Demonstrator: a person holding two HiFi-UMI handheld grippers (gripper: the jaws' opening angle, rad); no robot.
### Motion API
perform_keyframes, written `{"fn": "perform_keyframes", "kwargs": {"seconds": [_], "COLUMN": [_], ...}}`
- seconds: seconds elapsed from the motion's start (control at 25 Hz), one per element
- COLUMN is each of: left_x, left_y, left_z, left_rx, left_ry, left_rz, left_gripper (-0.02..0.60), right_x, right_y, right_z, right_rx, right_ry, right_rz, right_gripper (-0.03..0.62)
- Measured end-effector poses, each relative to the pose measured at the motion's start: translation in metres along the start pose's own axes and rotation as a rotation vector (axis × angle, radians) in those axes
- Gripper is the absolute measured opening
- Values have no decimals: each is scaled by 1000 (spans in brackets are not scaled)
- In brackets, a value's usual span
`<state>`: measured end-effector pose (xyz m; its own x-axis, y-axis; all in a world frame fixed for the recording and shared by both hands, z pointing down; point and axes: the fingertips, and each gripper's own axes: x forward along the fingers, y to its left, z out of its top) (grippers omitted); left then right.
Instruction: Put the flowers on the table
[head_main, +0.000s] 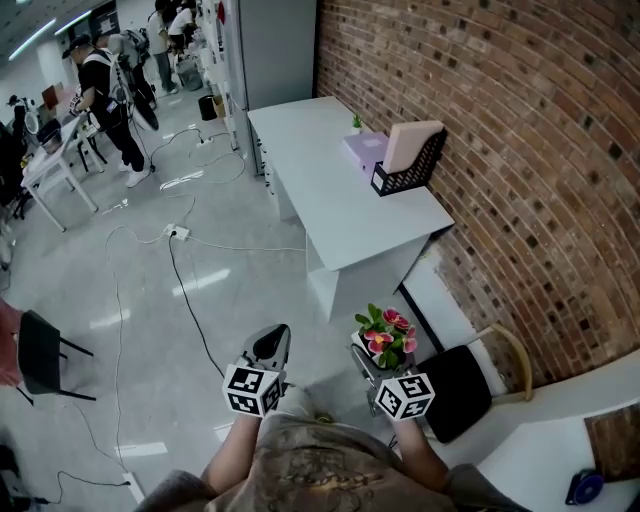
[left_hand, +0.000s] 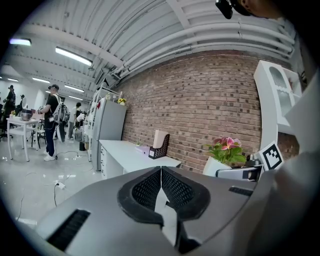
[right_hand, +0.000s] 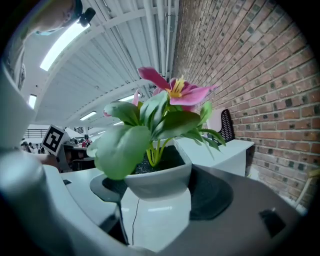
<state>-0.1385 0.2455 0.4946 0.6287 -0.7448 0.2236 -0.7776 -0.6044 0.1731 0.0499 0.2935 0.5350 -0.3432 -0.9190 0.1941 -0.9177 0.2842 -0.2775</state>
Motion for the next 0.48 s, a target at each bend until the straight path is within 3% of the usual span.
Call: {"fn": "perform_keyframes", "kwargs": {"seconds": [0.48], "left_x": [61], "left_y": [13], "left_z": [10], "left_rx": [-7], "left_ry": [-11], "left_rz": [-16], "left_gripper": [23], "right_x": [44], "right_y": [-35], "right_z": [11], "right_rx": [-27], "right_ry": [0], "right_rz": [11], "right_gripper": [362]}}
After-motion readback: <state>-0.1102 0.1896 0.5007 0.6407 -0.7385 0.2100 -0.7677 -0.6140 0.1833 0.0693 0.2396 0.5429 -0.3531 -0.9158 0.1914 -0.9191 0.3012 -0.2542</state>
